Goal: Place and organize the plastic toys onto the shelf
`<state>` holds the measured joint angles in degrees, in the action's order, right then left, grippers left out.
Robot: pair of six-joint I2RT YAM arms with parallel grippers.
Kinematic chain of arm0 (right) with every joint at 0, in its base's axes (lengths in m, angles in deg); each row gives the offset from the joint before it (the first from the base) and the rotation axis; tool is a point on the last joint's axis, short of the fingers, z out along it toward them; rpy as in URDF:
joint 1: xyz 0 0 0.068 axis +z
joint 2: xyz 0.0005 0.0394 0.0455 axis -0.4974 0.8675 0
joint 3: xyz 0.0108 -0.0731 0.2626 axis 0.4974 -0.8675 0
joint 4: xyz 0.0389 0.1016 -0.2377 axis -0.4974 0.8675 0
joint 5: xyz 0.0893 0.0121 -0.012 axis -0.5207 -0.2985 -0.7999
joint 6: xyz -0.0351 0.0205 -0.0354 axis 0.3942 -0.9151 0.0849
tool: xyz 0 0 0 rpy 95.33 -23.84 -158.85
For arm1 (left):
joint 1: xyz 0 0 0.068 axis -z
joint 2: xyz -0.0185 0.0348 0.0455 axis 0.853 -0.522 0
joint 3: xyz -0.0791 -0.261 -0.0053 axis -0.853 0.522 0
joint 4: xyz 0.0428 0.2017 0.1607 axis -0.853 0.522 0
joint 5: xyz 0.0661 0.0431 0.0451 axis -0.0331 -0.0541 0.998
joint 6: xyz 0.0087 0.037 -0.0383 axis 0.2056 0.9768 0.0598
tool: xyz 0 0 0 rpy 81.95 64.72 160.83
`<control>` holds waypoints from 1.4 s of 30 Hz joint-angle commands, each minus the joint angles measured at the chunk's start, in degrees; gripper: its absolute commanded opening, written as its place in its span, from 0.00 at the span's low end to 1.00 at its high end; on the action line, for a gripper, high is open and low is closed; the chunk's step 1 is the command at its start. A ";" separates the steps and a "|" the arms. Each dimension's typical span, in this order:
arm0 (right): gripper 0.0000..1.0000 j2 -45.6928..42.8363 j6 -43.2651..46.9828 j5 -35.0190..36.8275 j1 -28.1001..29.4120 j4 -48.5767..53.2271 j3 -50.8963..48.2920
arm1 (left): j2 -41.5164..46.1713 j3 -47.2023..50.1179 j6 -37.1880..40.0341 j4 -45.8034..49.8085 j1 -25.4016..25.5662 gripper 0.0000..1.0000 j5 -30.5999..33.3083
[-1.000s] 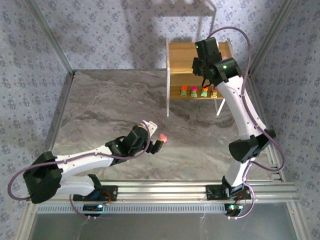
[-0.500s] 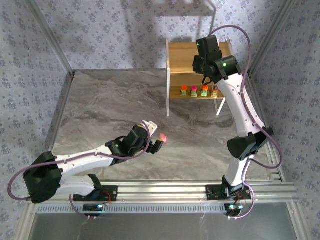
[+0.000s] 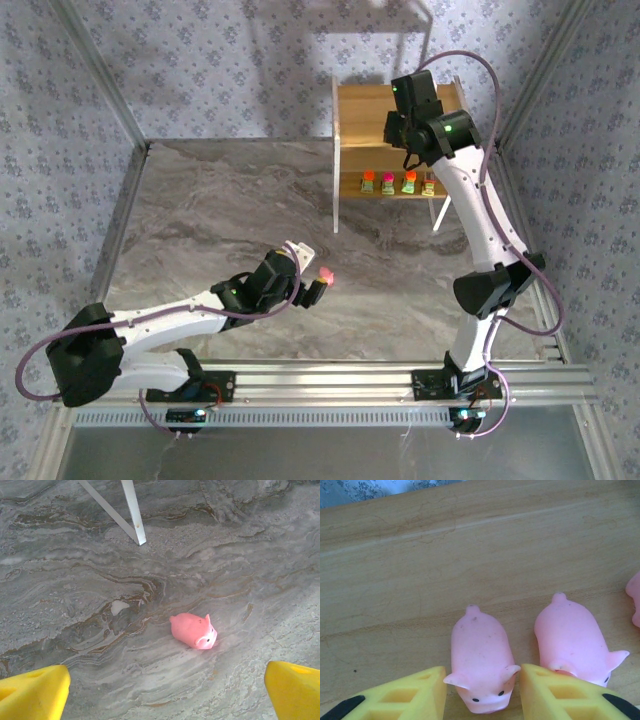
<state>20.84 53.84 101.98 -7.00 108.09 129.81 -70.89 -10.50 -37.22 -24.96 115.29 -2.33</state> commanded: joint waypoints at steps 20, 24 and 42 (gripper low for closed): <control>0.52 -3.86 0.95 2.62 1.82 1.33 -0.44 | 0.81 -0.15 0.41 0.66 0.38 1.00 0.65; 0.53 -5.43 1.10 3.49 2.64 1.19 -1.75 | 0.75 -0.15 0.29 0.59 0.38 1.00 0.88; 0.53 -8.51 2.08 4.55 4.50 0.64 -4.81 | 0.13 -0.33 -0.19 0.92 0.29 1.00 2.95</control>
<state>14.31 54.76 105.24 -3.07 108.64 125.54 -70.89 -10.50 -37.26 -24.89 115.29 -0.82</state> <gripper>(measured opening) 0.529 0.996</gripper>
